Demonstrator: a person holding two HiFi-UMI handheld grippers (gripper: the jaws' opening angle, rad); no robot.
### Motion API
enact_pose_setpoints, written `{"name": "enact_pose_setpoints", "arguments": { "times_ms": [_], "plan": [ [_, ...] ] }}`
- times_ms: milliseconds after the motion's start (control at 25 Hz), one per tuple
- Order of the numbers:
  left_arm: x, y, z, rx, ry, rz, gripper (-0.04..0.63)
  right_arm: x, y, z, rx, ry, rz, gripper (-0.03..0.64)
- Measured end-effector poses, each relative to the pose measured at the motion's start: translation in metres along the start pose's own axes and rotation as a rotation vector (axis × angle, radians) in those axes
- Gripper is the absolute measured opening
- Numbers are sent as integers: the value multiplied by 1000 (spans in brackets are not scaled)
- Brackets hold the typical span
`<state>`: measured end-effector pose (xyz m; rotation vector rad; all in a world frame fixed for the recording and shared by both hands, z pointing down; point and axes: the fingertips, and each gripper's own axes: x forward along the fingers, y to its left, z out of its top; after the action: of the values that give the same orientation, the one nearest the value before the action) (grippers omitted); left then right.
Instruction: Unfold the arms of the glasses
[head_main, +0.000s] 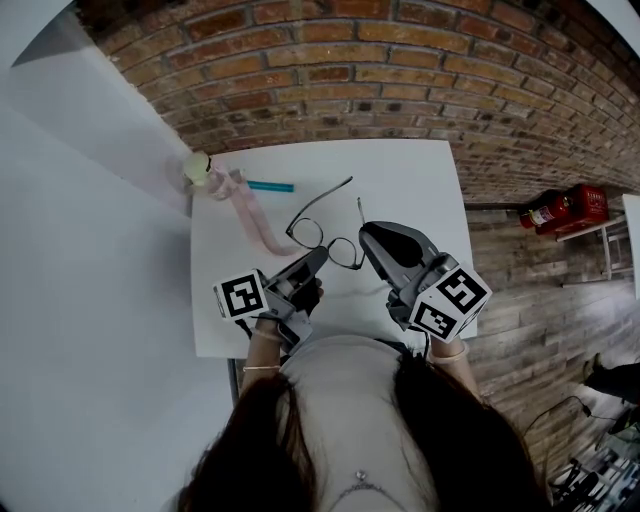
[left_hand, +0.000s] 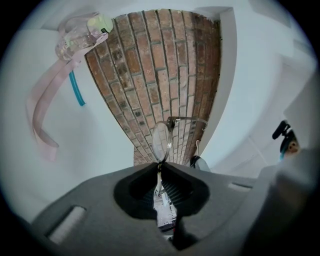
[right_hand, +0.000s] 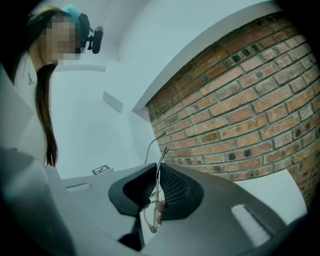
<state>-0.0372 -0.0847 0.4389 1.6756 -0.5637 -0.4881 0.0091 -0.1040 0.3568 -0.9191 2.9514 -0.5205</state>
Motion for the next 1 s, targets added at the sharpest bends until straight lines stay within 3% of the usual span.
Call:
{"name": "enact_pose_setpoints", "arguments": {
  "times_ms": [1000],
  "plan": [
    [-5,-3,9,-19,-56,-17,23,-10,-7,7,40,-35,-9,28]
  ]
}}
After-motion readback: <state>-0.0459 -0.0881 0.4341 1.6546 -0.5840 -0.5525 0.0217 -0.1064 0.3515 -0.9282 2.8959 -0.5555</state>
